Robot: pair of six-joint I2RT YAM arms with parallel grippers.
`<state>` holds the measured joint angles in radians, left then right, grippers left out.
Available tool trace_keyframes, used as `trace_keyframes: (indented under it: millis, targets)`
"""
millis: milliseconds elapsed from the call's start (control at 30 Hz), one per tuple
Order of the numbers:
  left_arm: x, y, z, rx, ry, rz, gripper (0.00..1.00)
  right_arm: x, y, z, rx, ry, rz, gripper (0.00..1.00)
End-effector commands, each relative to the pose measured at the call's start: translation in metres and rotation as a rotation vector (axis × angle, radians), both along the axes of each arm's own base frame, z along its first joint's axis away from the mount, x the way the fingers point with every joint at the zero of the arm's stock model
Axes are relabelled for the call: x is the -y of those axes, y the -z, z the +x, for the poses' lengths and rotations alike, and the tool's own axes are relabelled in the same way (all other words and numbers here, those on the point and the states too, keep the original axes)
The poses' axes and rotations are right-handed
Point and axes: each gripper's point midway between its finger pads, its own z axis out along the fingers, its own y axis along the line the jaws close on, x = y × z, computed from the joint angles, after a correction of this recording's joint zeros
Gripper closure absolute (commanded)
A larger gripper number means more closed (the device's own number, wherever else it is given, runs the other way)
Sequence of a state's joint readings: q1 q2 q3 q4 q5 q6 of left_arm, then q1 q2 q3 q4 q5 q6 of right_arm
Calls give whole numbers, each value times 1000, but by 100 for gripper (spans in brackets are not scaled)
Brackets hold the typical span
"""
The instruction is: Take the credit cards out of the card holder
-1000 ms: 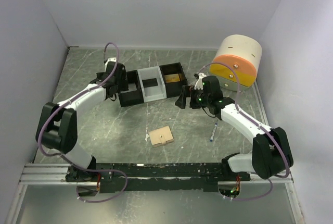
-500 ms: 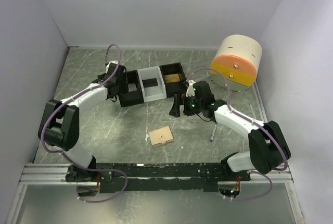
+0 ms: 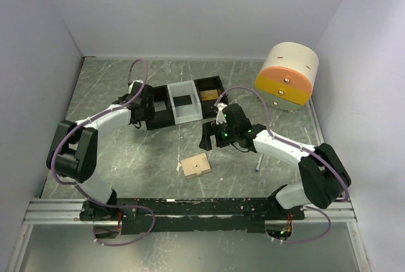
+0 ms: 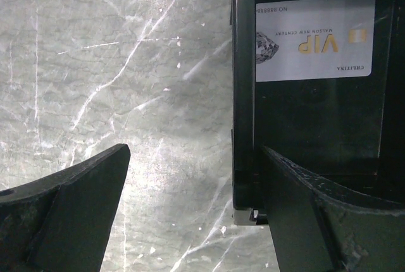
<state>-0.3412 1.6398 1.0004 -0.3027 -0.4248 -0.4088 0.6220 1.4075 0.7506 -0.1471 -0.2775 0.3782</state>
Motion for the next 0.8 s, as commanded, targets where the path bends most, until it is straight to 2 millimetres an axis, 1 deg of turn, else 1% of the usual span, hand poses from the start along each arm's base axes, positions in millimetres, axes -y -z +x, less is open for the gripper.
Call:
trace_keyframes:
  millis: [0, 200, 433, 600, 700, 767]
  targets:
    - [-3, 3, 6, 23, -19, -5, 6, -3, 1, 1, 15, 5, -10, 11]
    - [0, -10, 22, 103, -26, -33, 6, -2, 3, 4, 27, 13, -29, 11]
    - [-1, -8, 34, 105, -36, -33, 6, -2, 0, 8, 46, 25, -26, 10]
    - [2, -6, 47, 136, -39, -43, 6, 1, 2, 10, 53, 34, -47, 9]
    - [2, -5, 47, 118, -39, -37, 6, -2, 1, 7, 46, 18, -34, 10]
    - [-1, -5, 41, 105, -42, -33, 6, -4, 3, 2, 39, -2, -33, 10]
